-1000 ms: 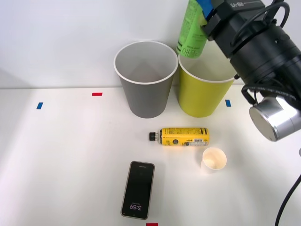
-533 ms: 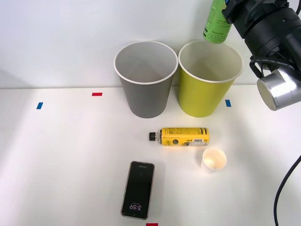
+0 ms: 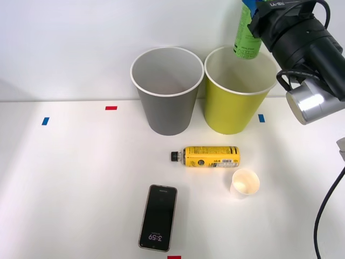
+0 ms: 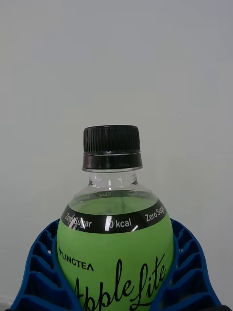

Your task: Put cans in the gray bin, plastic bottles in the light green bin

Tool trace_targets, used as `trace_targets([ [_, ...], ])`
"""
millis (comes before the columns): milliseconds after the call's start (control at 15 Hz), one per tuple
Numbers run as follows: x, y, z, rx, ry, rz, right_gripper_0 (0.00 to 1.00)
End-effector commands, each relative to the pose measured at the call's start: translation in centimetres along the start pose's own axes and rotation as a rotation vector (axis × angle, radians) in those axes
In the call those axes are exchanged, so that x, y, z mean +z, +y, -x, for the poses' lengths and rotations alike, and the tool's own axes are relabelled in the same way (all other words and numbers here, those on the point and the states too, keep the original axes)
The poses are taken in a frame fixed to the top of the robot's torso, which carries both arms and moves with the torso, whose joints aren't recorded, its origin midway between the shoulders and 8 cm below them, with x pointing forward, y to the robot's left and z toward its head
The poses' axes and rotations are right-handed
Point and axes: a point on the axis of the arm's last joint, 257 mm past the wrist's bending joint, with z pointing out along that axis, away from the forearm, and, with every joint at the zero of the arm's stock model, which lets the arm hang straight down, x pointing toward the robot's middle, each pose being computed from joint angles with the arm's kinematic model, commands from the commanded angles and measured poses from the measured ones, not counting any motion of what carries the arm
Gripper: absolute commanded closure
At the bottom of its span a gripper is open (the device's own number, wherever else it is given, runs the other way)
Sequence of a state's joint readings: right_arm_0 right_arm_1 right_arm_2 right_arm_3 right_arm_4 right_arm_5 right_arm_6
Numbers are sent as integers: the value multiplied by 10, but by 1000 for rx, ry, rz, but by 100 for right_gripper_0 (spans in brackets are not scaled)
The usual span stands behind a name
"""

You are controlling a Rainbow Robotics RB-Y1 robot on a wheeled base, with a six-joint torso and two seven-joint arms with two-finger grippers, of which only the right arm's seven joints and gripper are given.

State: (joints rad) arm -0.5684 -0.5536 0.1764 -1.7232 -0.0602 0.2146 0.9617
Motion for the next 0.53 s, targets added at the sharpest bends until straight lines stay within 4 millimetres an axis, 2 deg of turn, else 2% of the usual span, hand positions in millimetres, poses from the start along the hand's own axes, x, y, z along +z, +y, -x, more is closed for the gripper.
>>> trace_targets([
  [67,4,-1,-9,-13,17,-4,100],
  [133,4,3,-11,-10,22,2,84],
  [200,4,3,-13,-6,26,3,23],
  [267,3,4,-14,0,28,5,0],
  [533,-3,5,-17,-38,23,38,0],
])
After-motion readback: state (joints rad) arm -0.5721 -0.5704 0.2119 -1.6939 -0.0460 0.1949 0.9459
